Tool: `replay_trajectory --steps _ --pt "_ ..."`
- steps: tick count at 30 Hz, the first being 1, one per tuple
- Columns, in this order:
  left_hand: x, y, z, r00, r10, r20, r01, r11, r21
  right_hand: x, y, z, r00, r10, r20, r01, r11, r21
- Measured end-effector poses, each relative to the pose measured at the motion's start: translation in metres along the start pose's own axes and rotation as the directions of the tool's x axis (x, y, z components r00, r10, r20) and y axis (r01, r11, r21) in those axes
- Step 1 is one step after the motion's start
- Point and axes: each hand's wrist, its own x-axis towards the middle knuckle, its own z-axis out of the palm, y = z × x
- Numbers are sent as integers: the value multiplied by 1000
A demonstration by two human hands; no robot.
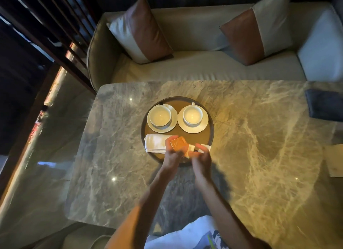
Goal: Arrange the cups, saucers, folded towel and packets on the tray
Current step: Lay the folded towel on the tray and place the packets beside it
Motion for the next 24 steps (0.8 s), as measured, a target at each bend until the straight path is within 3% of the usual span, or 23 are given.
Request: replay_trajectory --steps 3,6,7,9,10,12,16,18,22,24 --pt "5 1 -4 1000 -6 -20 6 1000 0 -5 19 2 988 4 154 20 987 -159" --pt "10 4 -16 999 -42 9 42 999 -7 10 22 -9 910 71 410 -19 992 -128" --pt "12 5 -20 998 -56 15 56 998 6 19 21 -13 912 81 403 -31 991 -127" --pt "16 7 -26 996 -82 19 81 996 38 41 20 -19 983 37 181 11 967 -253" --pt "18 8 -29 996 -89 18 88 995 45 53 22 -24 999 -5 43 19 939 -344" --pt "20 9 -35 995 -99 25 99 995 26 76 31 -27 997 -21 -78 -11 920 -391" --pt "18 7 -47 988 -143 65 145 989 -17 98 46 -18 962 269 -37 -272 947 -174" --pt "16 7 -49 982 -167 82 169 985 -21 102 50 -18 973 227 -35 -229 960 -162" --pt "18 11 -49 984 -177 26 179 983 -44 97 52 -31 992 62 -113 -103 911 -400" --pt "17 15 -44 986 -165 3 165 985 -42 88 48 -41 997 21 -70 -43 942 -332"
